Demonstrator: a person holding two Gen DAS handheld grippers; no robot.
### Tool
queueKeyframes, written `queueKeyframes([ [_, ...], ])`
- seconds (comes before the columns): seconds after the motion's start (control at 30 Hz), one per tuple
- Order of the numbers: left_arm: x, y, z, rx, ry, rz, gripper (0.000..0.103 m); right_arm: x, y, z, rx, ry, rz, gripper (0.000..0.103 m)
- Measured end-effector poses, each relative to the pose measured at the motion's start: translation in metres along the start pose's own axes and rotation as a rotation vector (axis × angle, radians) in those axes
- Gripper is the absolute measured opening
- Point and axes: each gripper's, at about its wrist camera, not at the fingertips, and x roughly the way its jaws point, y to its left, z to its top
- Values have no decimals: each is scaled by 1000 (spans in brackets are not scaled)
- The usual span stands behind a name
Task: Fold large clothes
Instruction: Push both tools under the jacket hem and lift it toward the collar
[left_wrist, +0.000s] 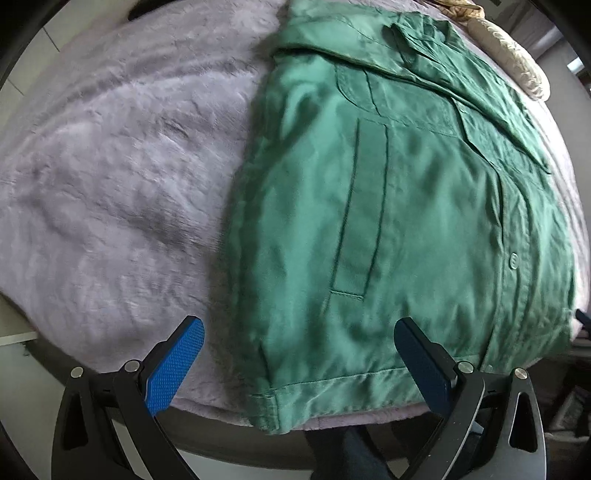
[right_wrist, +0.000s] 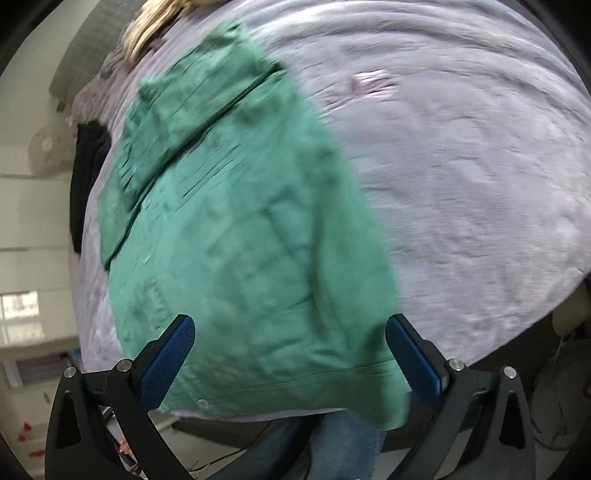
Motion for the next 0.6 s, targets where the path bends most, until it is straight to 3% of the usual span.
queueKeyframes([
  [0.17,12,-2,-4,11,36,-81,103,18,-34,-6,42,63,26,103],
  [0.33,18,-8,-15,43,57,-82,103,35,-45,-20,88,110,104,103],
  [0.53,9,-4,-25,43,52,-153,103,24,-28,-27,114,96,395,103],
  [0.6,8,-5,-27,54,59,-154,103,23,-23,-26,114,79,436,103],
])
